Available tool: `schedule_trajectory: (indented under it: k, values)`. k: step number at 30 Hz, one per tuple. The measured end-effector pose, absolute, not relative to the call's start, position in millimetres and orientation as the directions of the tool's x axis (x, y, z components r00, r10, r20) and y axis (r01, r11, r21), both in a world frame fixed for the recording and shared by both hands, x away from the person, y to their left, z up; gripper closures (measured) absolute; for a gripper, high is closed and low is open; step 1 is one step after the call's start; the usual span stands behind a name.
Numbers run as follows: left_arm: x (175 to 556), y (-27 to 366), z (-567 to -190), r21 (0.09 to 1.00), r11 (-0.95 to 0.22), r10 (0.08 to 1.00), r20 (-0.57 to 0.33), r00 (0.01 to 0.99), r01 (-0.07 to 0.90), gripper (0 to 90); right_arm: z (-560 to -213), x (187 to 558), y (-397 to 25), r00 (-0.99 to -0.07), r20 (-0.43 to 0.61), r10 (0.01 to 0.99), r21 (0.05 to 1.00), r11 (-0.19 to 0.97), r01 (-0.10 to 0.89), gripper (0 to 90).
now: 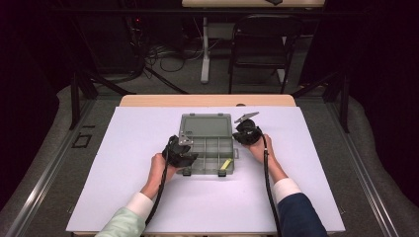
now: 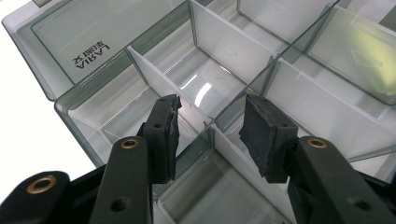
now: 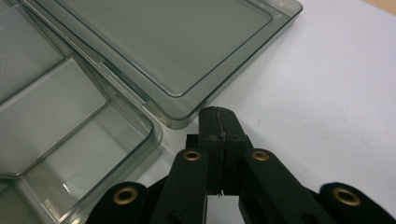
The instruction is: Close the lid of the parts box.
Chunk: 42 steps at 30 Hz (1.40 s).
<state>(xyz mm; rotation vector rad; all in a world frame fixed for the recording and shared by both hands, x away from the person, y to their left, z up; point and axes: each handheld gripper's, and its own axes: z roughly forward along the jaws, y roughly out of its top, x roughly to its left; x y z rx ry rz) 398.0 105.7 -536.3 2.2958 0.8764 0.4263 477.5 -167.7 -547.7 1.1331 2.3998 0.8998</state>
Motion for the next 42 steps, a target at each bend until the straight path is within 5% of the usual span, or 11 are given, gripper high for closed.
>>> schedule_trajectory:
  k: [42]
  values:
    - [401,107,-537,0.661,-0.584,0.666,0.059,0.743,0.471,56.4,-555,495,-176,-0.637,0.082,0.766,0.672,0.430,0.603,90.0]
